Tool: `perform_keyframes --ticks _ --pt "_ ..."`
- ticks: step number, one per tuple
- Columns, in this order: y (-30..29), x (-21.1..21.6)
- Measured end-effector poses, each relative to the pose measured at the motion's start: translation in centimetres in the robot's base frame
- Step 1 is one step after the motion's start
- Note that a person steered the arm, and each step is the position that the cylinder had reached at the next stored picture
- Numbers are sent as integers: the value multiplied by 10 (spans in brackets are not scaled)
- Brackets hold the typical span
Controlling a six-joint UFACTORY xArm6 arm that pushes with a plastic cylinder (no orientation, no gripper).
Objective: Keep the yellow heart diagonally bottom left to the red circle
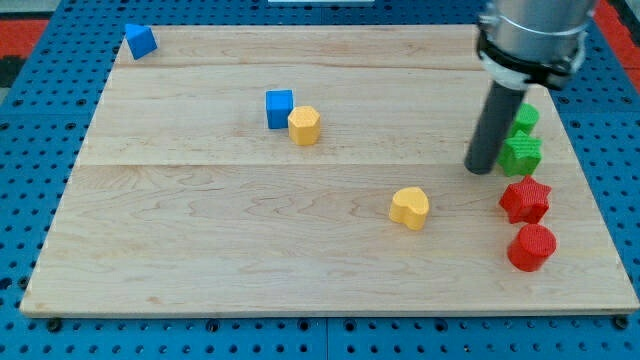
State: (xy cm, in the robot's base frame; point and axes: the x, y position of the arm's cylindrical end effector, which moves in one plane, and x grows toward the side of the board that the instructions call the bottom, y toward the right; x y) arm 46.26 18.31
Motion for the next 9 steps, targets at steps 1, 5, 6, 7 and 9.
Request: perform_keyframes --ticks 1,5,6,7,9 --pt "-33 22" --pt "-182 44" --pt "-182 44" --pt "-182 44" --pt "-169 91"
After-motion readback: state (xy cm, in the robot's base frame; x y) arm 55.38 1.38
